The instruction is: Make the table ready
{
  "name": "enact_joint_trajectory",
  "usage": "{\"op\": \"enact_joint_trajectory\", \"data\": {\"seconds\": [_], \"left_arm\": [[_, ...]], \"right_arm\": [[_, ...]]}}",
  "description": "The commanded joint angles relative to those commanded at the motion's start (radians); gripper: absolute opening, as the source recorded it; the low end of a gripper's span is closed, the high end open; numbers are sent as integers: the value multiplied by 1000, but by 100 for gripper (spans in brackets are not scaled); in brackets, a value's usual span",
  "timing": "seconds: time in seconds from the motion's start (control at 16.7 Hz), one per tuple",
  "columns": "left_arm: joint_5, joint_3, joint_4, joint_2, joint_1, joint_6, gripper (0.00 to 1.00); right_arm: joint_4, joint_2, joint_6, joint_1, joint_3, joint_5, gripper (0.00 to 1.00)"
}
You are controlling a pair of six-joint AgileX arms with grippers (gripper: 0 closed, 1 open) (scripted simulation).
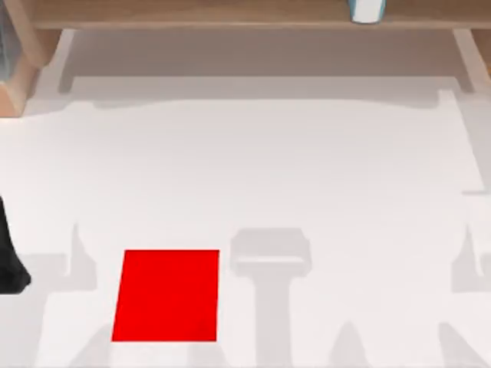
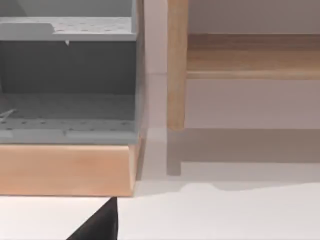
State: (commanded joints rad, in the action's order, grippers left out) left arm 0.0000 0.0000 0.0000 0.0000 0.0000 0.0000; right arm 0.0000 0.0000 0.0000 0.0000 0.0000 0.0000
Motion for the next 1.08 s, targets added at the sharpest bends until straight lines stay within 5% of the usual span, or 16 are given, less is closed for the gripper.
{"op": "enact_joint_trajectory", "data": {"seconds": [0.48,1.08], "left_arm": [[0,0,0,0,0,0,100],[0,0,0,0,0,0,100]], "right_arm": [[-177,214,-12,-100,212,15,100],[-799,1290,-85,-317,1264,11,100]]}}
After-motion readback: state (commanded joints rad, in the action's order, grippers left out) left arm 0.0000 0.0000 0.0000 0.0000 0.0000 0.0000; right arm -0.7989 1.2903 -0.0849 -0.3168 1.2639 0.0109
